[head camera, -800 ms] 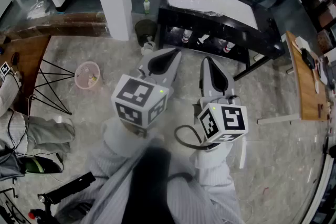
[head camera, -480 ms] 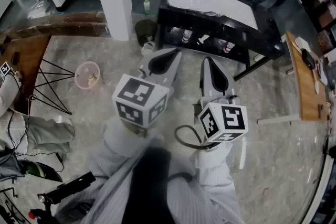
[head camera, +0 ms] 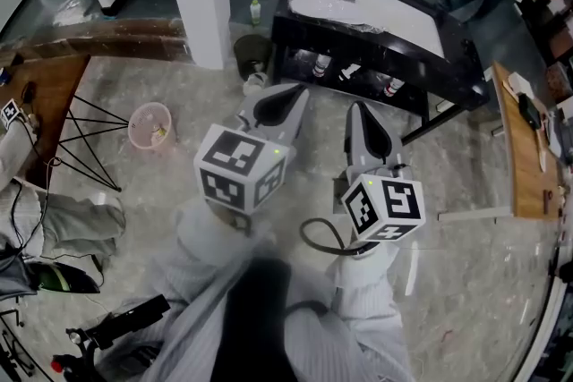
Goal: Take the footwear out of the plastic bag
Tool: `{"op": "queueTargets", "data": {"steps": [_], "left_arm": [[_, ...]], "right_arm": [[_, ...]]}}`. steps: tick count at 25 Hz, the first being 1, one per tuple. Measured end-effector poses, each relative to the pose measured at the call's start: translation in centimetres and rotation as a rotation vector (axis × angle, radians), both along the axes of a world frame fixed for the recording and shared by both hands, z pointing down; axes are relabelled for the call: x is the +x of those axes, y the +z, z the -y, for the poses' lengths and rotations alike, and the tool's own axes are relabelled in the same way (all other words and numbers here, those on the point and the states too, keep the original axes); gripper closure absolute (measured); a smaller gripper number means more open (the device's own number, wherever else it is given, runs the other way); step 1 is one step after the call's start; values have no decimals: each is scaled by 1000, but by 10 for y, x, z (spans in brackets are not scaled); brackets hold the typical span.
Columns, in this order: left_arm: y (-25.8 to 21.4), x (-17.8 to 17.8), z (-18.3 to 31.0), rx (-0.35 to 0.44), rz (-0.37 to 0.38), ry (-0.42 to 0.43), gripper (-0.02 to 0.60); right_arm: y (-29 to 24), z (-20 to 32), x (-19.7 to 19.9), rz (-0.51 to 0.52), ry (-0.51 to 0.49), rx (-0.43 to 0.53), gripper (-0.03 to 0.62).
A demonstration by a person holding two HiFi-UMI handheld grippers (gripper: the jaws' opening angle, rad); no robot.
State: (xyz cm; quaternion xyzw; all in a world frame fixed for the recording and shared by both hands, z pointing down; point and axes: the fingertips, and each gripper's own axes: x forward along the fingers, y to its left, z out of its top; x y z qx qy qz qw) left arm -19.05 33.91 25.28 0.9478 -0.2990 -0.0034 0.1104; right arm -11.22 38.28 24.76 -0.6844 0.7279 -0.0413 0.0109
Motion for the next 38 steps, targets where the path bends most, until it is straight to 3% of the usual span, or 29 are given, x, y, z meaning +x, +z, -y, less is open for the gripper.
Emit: {"op": "queueTargets", "data": {"steps": [8,16,25,32,35,38], "left_arm": [[23,21,59,-60,7,-23,580],[43,67,190,-87,21,6,580],[79,127,307,-205,72,77,580],[107,174,368,-342,110,115,580],[114,195,391,-416,84,133,580],[120,207,417,-472,44,95,580]], "right_arm": [[21,50,34,35,-7,-45,580],[34,174,84,37,19,-62,580],[53,296,151,90,53,-137,580],[78,365,207,229,-56,-238,569],[88,393,231,268,-145,-300,559],[98,415,258,328,-231,-373,530]]}}
